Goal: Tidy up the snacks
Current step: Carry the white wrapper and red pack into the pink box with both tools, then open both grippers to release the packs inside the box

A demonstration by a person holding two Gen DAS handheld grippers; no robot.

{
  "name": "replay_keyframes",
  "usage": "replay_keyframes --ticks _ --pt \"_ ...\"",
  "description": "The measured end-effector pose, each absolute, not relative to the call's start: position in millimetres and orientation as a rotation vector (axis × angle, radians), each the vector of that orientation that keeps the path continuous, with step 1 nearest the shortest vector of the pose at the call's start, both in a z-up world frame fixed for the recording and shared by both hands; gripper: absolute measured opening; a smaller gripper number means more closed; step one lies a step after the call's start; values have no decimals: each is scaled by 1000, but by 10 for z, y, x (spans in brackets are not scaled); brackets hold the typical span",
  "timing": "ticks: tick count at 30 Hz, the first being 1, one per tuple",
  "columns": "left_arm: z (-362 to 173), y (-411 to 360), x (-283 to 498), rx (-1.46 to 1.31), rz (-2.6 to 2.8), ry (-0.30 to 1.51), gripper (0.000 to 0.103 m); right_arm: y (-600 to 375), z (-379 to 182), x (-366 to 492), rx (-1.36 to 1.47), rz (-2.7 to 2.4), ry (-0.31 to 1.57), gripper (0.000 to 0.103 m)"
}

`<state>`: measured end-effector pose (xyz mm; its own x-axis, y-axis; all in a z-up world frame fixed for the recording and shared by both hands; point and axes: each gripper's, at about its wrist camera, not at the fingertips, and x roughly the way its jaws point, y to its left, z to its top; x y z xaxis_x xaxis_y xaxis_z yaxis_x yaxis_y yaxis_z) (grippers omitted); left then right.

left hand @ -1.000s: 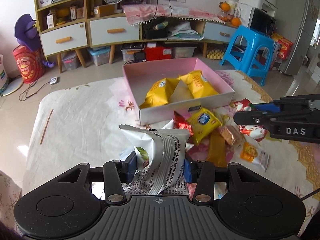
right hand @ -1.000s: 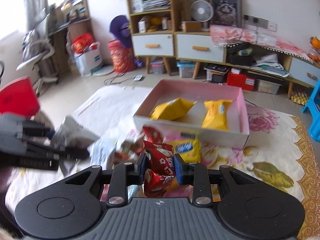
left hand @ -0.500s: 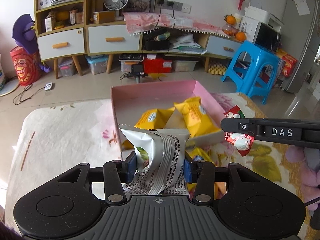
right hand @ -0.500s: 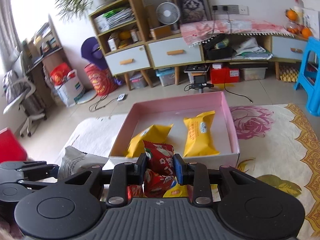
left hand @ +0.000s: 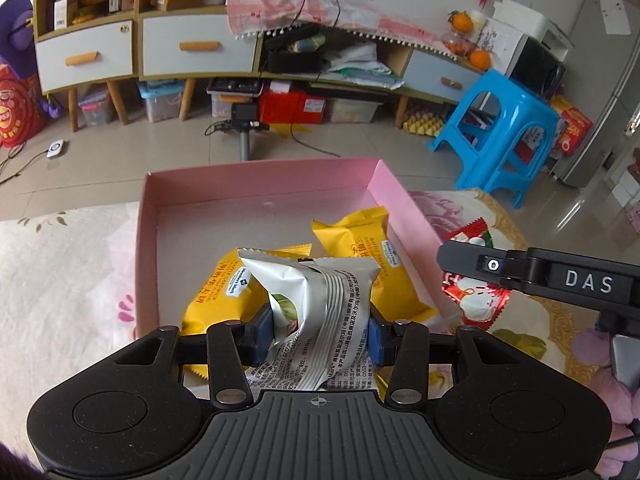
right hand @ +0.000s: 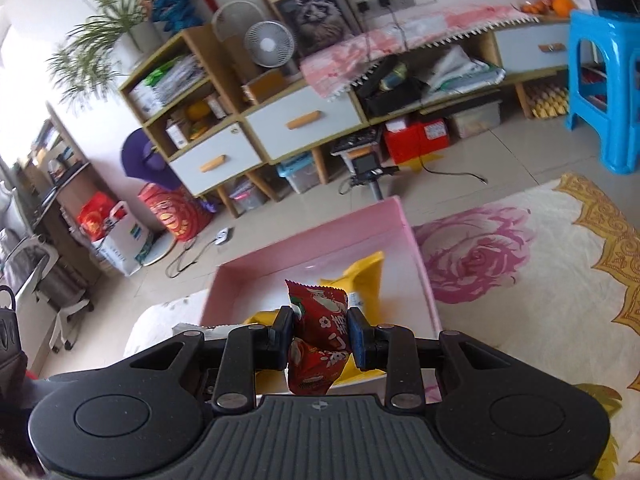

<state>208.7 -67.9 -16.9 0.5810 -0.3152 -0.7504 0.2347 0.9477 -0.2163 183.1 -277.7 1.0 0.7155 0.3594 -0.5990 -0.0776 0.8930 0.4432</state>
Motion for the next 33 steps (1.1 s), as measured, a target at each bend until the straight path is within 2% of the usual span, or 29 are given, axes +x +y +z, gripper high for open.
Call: replay_keyframes --ticks 15,18,20,23,25,33 --pt "-418 -700 2373 -70 -242 871 43 -2828 -205 2097 276 172 769 21" --pt "-420 -713 2347 -70 -251 859 46 -2821 -211 2095 268 166 770 23" --pt "-399 -691 2320 -88 -278 857 60 -2831 -194 2083 274 159 762 26" --pt "-347 -670 2273 -96 -296 846 70 -2869 -155 2071 295 159 755 41" --pt "-296 -668 2228 -90 -292 842 76 -2883 -132 2057 306 160 753 46" --pt "-64 -579 1958 -82 -301 816 82 -2871 27 1881 319 170 737 68"
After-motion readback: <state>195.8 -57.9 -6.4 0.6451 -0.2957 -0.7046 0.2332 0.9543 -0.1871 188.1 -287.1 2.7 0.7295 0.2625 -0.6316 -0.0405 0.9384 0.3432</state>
